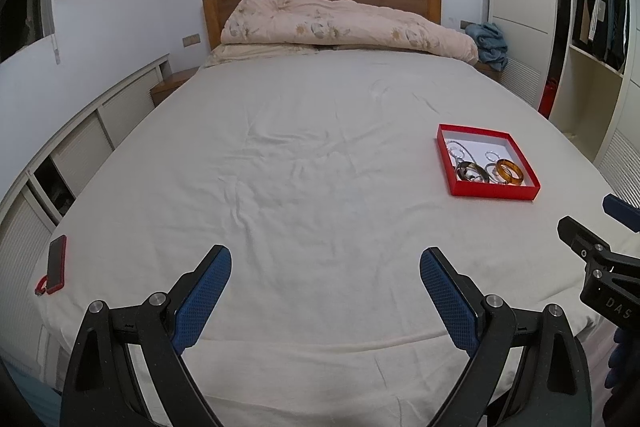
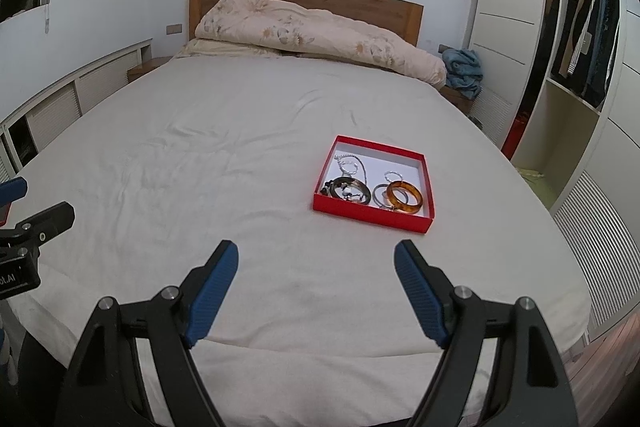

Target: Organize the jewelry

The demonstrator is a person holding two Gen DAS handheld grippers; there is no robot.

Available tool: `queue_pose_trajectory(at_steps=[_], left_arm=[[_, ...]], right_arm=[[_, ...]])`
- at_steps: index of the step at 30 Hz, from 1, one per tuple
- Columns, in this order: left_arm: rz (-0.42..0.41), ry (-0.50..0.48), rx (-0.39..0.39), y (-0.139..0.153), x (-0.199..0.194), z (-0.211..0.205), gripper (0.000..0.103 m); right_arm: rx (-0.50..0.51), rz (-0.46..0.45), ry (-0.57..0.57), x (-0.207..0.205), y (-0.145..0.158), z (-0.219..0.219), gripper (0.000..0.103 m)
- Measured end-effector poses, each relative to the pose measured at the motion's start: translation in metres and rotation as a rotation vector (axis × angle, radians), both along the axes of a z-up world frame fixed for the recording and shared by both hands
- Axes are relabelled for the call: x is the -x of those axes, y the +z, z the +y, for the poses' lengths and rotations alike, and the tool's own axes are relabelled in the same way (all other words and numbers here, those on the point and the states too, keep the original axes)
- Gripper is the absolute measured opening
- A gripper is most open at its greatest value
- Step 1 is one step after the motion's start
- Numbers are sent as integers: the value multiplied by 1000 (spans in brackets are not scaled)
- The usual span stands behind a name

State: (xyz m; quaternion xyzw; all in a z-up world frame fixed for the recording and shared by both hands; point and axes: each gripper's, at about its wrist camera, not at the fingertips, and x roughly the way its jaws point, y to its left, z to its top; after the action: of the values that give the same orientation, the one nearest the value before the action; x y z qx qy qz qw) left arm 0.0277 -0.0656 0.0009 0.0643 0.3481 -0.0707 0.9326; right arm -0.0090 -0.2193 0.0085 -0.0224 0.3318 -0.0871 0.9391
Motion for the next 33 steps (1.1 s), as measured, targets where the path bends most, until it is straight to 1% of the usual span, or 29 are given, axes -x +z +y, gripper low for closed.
queue_pose_trajectory(at_steps=[9, 20, 33], left_arm=[[-3, 0, 11, -1, 0, 0, 94], [-9, -4, 32, -2, 3, 4, 94], [5, 14, 25, -6, -4, 10, 94]], right_arm=[[-8, 6, 8, -1, -5, 3, 79], [8, 23, 18, -2, -8, 13, 79], [14, 29, 27, -5, -12, 20, 79]])
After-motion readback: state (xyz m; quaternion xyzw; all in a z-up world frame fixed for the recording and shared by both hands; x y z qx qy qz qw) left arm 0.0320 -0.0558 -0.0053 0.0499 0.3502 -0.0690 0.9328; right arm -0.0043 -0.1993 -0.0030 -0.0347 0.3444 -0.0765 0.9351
